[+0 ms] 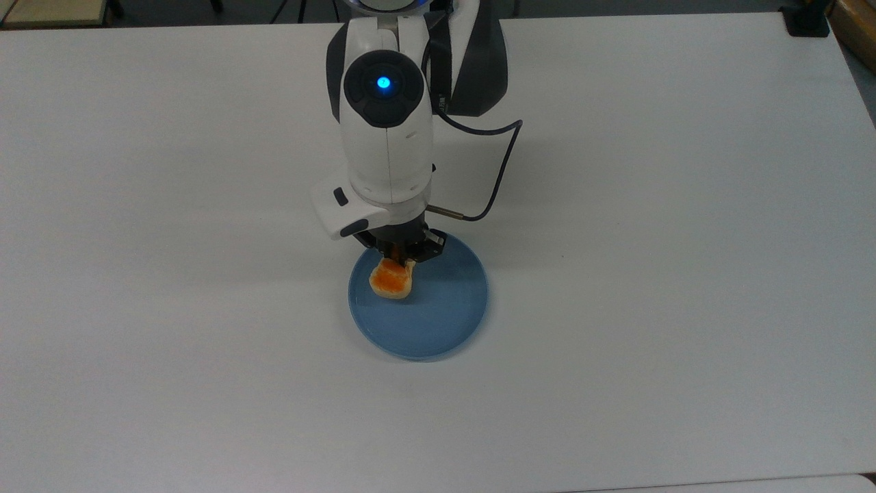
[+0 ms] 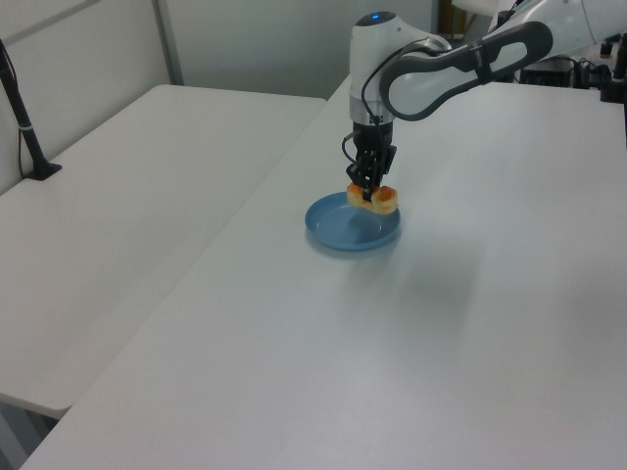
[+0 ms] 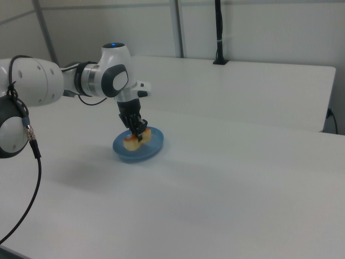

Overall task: Put the bread on a plate
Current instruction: 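Lower the bread roll onto the plate and open the gripper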

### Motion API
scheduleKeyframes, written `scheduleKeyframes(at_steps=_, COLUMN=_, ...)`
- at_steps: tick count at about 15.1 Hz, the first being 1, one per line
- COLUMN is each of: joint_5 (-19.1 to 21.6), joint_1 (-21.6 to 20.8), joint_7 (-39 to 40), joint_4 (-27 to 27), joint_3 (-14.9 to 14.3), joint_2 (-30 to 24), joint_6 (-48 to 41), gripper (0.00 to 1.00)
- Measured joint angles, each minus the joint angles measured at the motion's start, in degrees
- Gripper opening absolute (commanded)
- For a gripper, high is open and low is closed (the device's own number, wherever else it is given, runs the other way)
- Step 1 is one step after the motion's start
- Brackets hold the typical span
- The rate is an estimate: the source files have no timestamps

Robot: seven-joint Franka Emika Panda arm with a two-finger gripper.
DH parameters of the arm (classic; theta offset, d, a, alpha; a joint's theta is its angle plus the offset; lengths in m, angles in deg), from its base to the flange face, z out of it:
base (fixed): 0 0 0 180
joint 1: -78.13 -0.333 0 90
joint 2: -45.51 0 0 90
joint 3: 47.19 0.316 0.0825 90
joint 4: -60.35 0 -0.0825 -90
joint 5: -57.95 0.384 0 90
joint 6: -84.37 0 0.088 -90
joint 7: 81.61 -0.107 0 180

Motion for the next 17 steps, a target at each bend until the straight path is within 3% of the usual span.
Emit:
scheduleKeyframes(at_steps=3, joint_5=-0.1, joint_1=0.0, joint_7=4.9, joint_4=1.3, joint_3=0.4, joint_2=1.0, joint_6=0.0, gripper=0.18)
scheduleKeyframes(at_steps=8, joint_5=-0.1, joint_1=0.0, joint_7=5.6, joint_4=2.0, joint_3=1.2, joint_2=3.8, joint_6=4.4, gripper=0.18)
scheduleKeyframes(at_steps=9, joint_5=-0.1, joint_1=0.0, joint_7=5.3, joint_4=2.0, joint_3=1.2, joint_2=4.5, joint_6=5.5, gripper=0.22)
scheduleKeyframes(at_steps=10, joint_5=-0.1, joint_1=0.0, joint_7=4.6, joint_4=2.1, joint_3=1.2, joint_2=5.0, joint_6=6.5, gripper=0.39)
scheduleKeyframes(at_steps=11, joint_5=-0.1, joint_1=0.0, joint_7=4.1, joint_4=2.2, joint_3=1.3, joint_2=5.4, joint_6=7.3, gripper=0.80)
scheduleKeyframes(at_steps=12, joint_5=-0.1, joint_1=0.0, joint_7=3.5, joint_4=2.2, joint_3=1.4, joint_2=5.6, joint_6=7.8, gripper=1.00)
scheduleKeyframes(at_steps=17, joint_5=-1.3, joint_1=-0.3, joint_7=2.1, joint_4=2.4, joint_3=1.8, joint_2=5.7, joint_6=7.9, gripper=1.00)
